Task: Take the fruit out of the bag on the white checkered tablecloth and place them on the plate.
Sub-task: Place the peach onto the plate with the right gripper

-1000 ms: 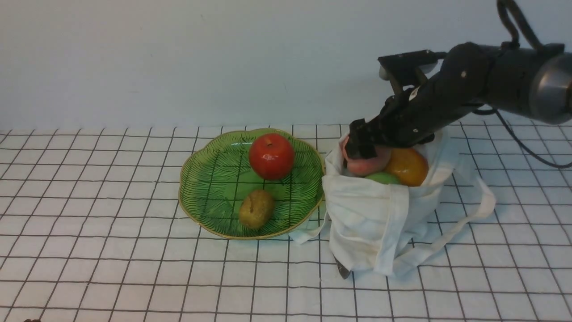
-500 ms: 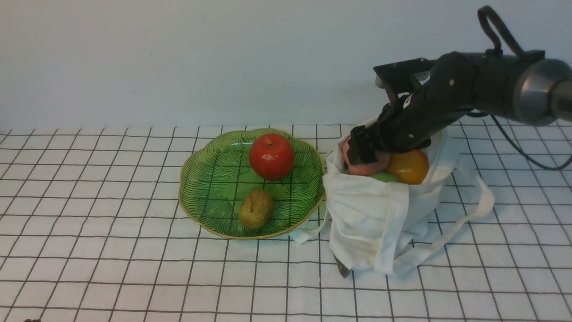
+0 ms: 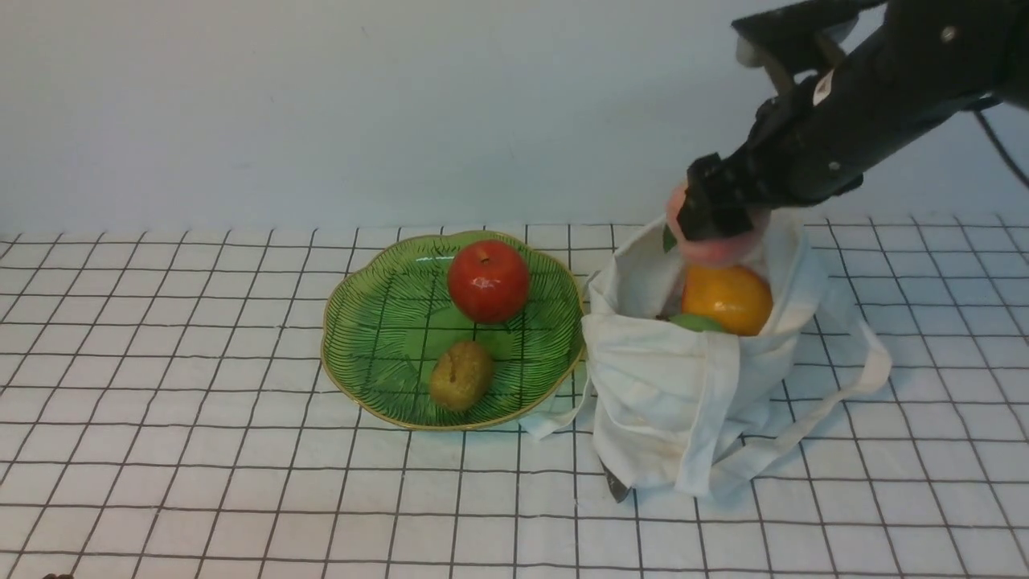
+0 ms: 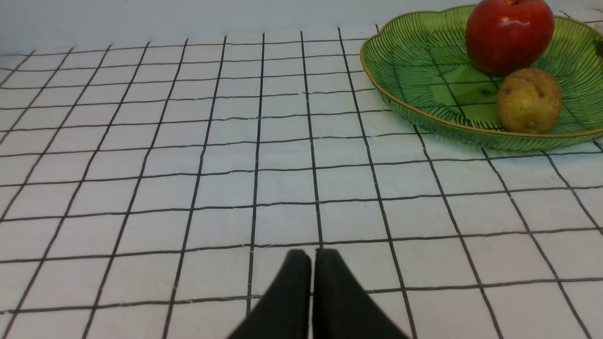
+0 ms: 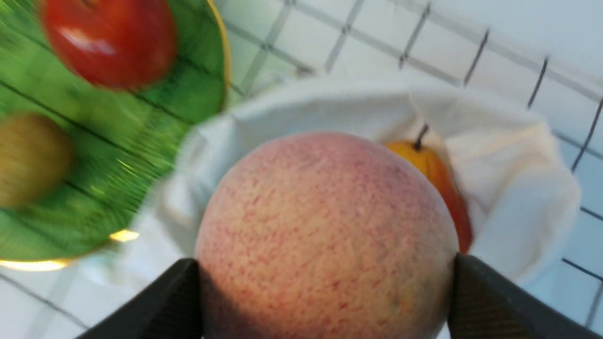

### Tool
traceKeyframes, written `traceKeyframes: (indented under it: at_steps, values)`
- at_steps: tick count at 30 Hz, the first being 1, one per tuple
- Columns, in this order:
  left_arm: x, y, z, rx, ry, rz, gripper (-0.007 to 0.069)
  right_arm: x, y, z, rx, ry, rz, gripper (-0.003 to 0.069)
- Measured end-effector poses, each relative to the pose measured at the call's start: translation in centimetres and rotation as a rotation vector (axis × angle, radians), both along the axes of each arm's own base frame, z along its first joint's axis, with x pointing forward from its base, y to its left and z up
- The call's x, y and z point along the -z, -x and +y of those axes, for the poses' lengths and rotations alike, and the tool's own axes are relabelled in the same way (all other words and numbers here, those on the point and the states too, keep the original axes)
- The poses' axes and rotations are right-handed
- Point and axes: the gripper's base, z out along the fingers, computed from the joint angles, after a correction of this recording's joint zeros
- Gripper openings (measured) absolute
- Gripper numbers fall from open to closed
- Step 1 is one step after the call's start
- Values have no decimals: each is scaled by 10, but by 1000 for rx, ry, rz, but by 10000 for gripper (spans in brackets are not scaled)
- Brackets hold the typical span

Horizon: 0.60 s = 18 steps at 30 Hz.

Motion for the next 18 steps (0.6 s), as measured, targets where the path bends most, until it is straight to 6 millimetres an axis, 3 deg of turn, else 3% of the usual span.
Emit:
traceKeyframes:
  at_steps: [4,8,12,18]
  values:
    - [0,0,0,0,0,0,-8,-9,9,26,-64,-131,-17,603]
    - [0,0,0,0,0,0,-8,8,11,67,-144,-218,4,603]
    - [0,0,0,0,0,0,-8,50,6,110,-230,-201,-4,603]
    - [0,0,0,0,0,0,-8,88,-13,125,-234,-170,-89,631]
